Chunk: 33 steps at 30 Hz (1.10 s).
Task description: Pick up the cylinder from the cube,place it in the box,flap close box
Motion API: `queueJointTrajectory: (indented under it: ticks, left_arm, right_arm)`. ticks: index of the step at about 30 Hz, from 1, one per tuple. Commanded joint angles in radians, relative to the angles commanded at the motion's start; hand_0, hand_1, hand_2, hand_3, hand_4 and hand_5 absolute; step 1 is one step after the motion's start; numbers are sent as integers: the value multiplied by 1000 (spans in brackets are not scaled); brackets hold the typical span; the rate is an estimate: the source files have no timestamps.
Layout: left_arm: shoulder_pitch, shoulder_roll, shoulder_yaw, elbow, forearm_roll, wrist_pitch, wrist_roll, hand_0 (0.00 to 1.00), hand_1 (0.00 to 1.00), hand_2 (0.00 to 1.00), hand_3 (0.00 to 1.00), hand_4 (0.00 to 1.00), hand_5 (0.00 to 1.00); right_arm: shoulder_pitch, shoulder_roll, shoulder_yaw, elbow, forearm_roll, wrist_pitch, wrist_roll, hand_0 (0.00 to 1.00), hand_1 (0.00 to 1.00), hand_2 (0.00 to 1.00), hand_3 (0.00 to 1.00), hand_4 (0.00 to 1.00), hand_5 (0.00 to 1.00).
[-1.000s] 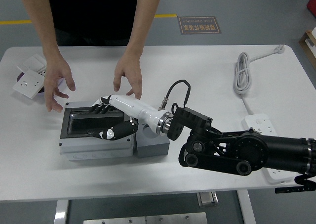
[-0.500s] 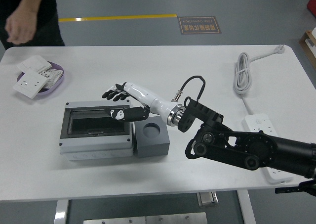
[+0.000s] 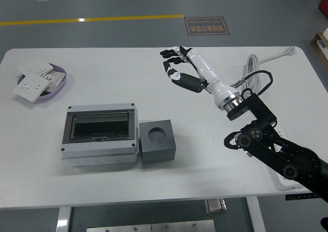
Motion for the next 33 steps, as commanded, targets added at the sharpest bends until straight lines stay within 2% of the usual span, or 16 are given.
queueJointTrajectory:
  ticks: [1,2,13,14,20,27,33]
  left_arm:
    - [0,-2,1,0,0,0,0,923,852,854,951,2,2]
    - [0,-3,2,0,0,0,0,923,852,854,951,2,2]
    - [-2,-11,13,0,-2,-2,0,923,852,854,951,2,2]
    - [-2,-11,13,0,-1,-2,0,923,852,854,951,2,2]
    - [-2,-12,14,0,-1,-3,-3,923,852,854,951,2,2]
    - [1,-19,17,0,-4,-3,-3,923,852,854,951,2,2]
    - [0,-17,17,0,-4,-3,-4,923,852,854,951,2,2]
  right_arm:
    - [-22,3,26,0,2,1,12,699,682,716,678,561,466]
    - [-45,6,54,-1,5,2,24,698,681,709,669,630,472]
    - [-301,60,330,-46,96,36,130,724,691,710,671,668,470]
    - [-314,64,351,-49,103,37,138,750,710,712,675,719,479]
    - [-335,74,404,-58,135,44,170,753,709,710,670,732,470]
    - [-331,98,403,-68,255,64,203,755,706,710,664,736,474]
    - [-322,107,390,-68,292,77,206,752,692,699,665,751,468]
